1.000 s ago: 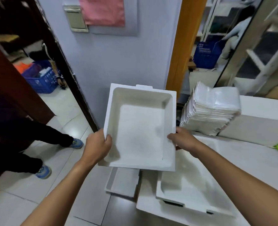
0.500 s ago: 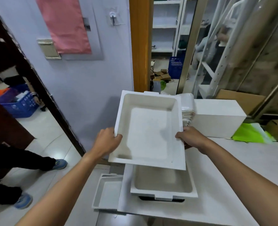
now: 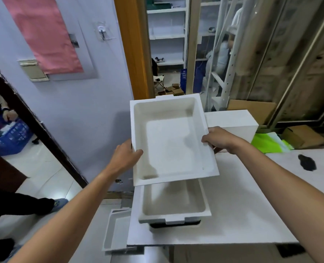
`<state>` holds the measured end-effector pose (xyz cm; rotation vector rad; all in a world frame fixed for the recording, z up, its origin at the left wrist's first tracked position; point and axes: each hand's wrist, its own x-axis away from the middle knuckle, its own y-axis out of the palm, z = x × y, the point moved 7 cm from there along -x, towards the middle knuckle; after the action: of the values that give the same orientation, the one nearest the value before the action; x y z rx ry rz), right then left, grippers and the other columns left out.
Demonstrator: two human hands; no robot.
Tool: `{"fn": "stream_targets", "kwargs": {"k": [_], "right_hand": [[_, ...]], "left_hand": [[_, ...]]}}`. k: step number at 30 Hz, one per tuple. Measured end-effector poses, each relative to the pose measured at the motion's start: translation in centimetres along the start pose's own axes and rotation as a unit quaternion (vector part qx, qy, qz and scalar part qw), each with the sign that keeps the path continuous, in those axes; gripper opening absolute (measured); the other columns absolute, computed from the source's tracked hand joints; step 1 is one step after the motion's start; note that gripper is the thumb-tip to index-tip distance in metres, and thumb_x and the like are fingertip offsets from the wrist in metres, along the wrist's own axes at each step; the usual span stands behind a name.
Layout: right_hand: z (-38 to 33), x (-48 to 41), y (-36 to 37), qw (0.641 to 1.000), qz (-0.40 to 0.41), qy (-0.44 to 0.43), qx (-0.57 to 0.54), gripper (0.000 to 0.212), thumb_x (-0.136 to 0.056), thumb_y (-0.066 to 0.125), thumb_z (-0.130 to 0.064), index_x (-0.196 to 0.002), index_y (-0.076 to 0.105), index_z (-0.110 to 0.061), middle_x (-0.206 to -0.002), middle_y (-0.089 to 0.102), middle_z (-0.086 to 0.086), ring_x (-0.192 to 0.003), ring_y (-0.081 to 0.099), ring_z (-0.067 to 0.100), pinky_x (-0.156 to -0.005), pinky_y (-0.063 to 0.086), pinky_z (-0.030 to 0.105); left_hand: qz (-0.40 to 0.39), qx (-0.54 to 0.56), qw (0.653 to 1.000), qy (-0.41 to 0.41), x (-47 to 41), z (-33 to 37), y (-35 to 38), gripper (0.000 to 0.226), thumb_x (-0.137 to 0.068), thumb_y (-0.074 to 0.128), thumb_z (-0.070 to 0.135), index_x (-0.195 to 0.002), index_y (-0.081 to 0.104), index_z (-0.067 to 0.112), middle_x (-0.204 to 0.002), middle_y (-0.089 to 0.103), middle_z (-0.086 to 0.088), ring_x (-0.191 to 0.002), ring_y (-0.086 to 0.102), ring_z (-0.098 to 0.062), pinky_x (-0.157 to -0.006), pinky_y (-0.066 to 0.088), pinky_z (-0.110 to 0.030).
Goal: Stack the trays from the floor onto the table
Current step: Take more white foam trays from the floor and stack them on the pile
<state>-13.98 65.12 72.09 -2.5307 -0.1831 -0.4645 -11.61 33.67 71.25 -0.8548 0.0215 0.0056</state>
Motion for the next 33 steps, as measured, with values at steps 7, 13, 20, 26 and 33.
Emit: {"fn": "stream_targets", "kwargs": {"k": [7, 13, 20, 26, 33], "right_hand": [[-0.4, 0.0, -1.8, 0.999, 0.031, -0.016, 0.025, 0.026, -0.093, 0.051, -0.010, -0.116, 0.063, -0.009, -0.103, 0.070, 0.010, -0.082, 0.068, 0.025, -0.059, 0.055, 0.031], [-1.6, 0.0, -1.7, 0.987, 0.037, -0.035, 0.153, 0.036, -0.087, 0.051, -0.020, -0.120, 0.063, -0.018, -0.113, 0.065, 0.008, -0.096, 0.066, 0.032, -0.079, 0.061, 0.043], [-5.6, -0.2, -1.5, 0.939, 0.068, -0.089, 0.324, 0.026, -0.087, 0.042, -0.024, -0.109, 0.054, -0.024, -0.111, 0.060, 0.007, -0.096, 0.058, 0.030, -0.079, 0.050, 0.040], [-7.3, -0.2, 1.6, 0.916, 0.037, -0.141, 0.375, 0.013, -0.090, 0.041, -0.021, -0.098, 0.049, -0.028, -0.103, 0.055, 0.003, -0.095, 0.053, 0.030, -0.072, 0.040, 0.037], [-7.1, -1.0, 2.2, 0.929, 0.056, -0.164, 0.328, 0.023, -0.093, 0.049, -0.028, -0.071, 0.043, -0.024, -0.084, 0.054, 0.003, -0.082, 0.050, 0.028, -0.062, 0.035, 0.035]], "left_hand": [[0.001, 0.028, 0.999, 0.020, 0.1, 1.2, -0.1, 0.031, -0.090, 0.060, 0.020, -0.120, 0.054, 0.022, -0.103, 0.064, 0.009, -0.096, 0.062, -0.018, -0.080, 0.049, -0.033], [-0.023, 0.046, 0.998, -0.022, -0.5, -1.0, -1.4, 0.045, -0.080, 0.066, 0.033, -0.123, 0.054, 0.025, -0.108, 0.069, 0.007, -0.096, 0.069, -0.017, -0.086, 0.059, -0.045], [0.056, -0.003, 0.996, -0.072, -1.9, -2.4, -5.7, 0.091, -0.083, 0.079, 0.042, -0.151, 0.028, 0.007, -0.146, 0.048, -0.014, -0.126, 0.053, -0.033, -0.096, 0.048, -0.041], [0.038, -0.037, 0.998, 0.018, -0.3, -0.6, -5.3, 0.045, -0.093, 0.064, 0.044, -0.130, 0.056, 0.021, -0.111, 0.066, -0.001, -0.094, 0.063, -0.023, -0.073, 0.050, -0.034], [0.080, -0.030, 0.996, 0.004, 1.1, -1.4, -5.1, 0.027, -0.096, 0.058, 0.036, -0.097, 0.070, 0.012, -0.078, 0.069, -0.009, -0.070, 0.065, -0.026, -0.056, 0.043, -0.031]]}}
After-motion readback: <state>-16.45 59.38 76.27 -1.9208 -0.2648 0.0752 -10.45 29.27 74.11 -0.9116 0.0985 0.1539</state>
